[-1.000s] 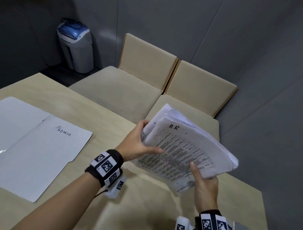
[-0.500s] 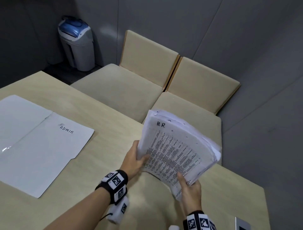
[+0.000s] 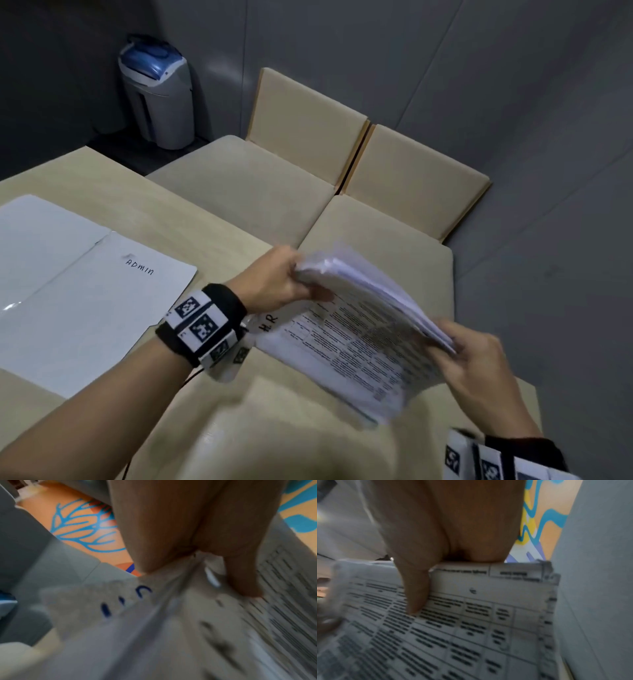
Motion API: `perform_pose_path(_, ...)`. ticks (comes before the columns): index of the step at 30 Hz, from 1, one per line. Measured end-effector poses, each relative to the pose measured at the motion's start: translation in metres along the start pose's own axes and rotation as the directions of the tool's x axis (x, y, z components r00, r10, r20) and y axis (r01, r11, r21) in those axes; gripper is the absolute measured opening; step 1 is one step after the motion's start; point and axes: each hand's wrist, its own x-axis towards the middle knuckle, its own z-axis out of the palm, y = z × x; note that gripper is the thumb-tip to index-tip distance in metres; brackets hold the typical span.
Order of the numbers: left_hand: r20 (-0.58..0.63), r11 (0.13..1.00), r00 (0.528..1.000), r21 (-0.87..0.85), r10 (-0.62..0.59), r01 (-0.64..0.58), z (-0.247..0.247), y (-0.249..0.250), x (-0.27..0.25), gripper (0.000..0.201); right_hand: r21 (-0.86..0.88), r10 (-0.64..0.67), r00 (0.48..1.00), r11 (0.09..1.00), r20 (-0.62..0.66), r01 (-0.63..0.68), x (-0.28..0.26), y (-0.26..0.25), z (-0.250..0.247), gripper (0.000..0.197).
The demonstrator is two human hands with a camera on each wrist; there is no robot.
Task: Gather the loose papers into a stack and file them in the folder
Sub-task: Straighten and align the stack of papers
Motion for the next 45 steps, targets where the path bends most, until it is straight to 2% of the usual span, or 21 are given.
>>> perform_pose_path(2,-0.014,0.977,0.999,-0.208,-0.037,0.034,0.006,-0.01,-0.011,0.012,0.112,0.072,0.985,0.992,-0.156,-0.055,-0.006,0.002,-0.009,0.038)
perform_pose_path(4,-0.02,0.942,0.998,-0.332,-0.067,0.057,0.007,-0.017,-0.024,0.02,0.327,0.261,0.938,0.928,-0.229,-0.178,-0.012,0.014,-0.011,0.084)
perform_pose_path(5,-0.026,0.927,0.996,-0.368,-0.086,0.07,0.007,-0.02,-0.03,0.019,0.47,0.345,0.92,0.853,-0.184,-0.226,-0.015,0.02,-0.009,0.097)
perform_pose_path(6,-0.029,0.911,0.993,-0.401,-0.115,0.094,0.006,-0.023,-0.035,0.016,0.63,0.404,0.91,0.731,-0.089,-0.262,-0.018,0.023,-0.002,0.093)
perform_pose_path(8,-0.012,0.867,0.982,-0.472,-0.19,0.162,0.006,-0.031,-0.043,0.021,0.821,0.449,0.881,0.441,0.148,-0.362,-0.024,0.025,0.02,0.057)
perform_pose_path(9,0.008,0.836,0.975,-0.513,-0.223,0.196,0.007,-0.037,-0.046,0.025,0.831,0.453,0.86,0.366,0.233,-0.419,-0.028,0.027,0.032,0.044)
perform_pose_path(11,0.068,0.776,0.96,-0.575,-0.271,0.259,0.014,-0.049,-0.054,0.029,0.831,0.454,0.84,0.309,0.298,-0.462,-0.035,0.028,0.051,0.044)
perform_pose_path(13,0.107,0.779,0.947,-0.544,-0.304,0.312,0.026,-0.059,-0.062,0.029,0.849,0.501,0.835,0.32,0.226,-0.421,-0.035,0.027,0.065,0.039)
perform_pose_path(14,0.093,0.797,0.943,-0.512,-0.32,0.321,0.033,-0.065,-0.064,0.028,0.843,0.545,0.826,0.368,0.145,-0.391,-0.033,0.024,0.07,0.031)
perform_pose_path(17,-0.112,0.852,0.94,-0.468,-0.321,0.235,0.057,-0.071,-0.063,0.039,0.785,0.552,0.828,0.554,-0.096,-0.278,-0.024,0.009,0.082,0.019)
perform_pose_path(19,-0.296,0.878,0.906,-0.457,-0.303,0.144,0.07,-0.065,-0.06,0.038,0.779,0.543,0.815,0.594,-0.204,-0.201,-0.023,-0.001,0.09,0.016)
perform_pose_path(21,-0.389,0.872,0.87,-0.482,-0.303,0.088,0.077,-0.063,-0.057,0.03,0.779,0.553,0.785,0.609,-0.279,-0.152,-0.026,-0.003,0.102,0.027)
perform_pose_path(23,-0.397,0.834,0.841,-0.541,-0.368,0.109,0.079,-0.07,-0.059,0.042,0.766,0.577,0.777,0.609,-0.25,-0.206,-0.033,0.008,0.12,0.056)
perform_pose_path(24,-0.413,0.826,0.817,-0.549,-0.402,0.129,0.077,-0.077,-0.06,0.049,0.76,0.592,0.784,0.592,-0.184,-0.269,-0.037,0.016,0.129,0.062)
perform_pose_path(27,-0.433,0.827,0.776,-0.529,-0.458,0.193,0.067,-0.103,-0.062,0.065,0.699,0.572,0.82,0.575,0.027,-0.424,-0.046,0.045,0.147,0.045)
perform_pose_path(31,-0.347,0.822,0.807,-0.501,-0.478,0.271,0.061,-0.116,-0.054,0.069,0.651,0.566,0.803,0.542,0.184,-0.531,-0.044,0.058,0.15,0.037)
perform_pose_path(35,-0.308,0.787,0.825,-0.569,-0.473,0.238,0.058,-0.113,-0.045,0.046,0.641,0.595,0.797,0.572,0.106,-0.512,-0.035,0.066,0.152,0.029)
perform_pose_path(38,-0.343,0.827,0.851,-0.536,-0.398,0.17,0.058,-0.109,-0.038,0.039,0.65,0.635,0.766,0.54,0.101,-0.534,-0.033,0.065,0.151,0.019)
perform_pose_path(42,-0.313,0.825,0.856,-0.528,-0.412,0.203,0.063,-0.125,-0.031,0.035,0.663,0.588,0.78,0.498,0.215,-0.559,-0.026,0.061,0.143,0.032)
perform_pose_path(43,-0.291,0.824,0.855,-0.514,-0.43,0.239,0.063,-0.131,-0.029,0.027,0.653,0.585,0.789,0.526,0.186,-0.544,-0.019,0.06,0.132,0.039)
perform_pose_path(45,-0.276,0.842,0.855,-0.458,-0.439,0.285,0.06,-0.141,-0.026,0.015,0.589,0.563,0.823,0.642,0.074,-0.491,-0.001,0.062,0.106,0.071)
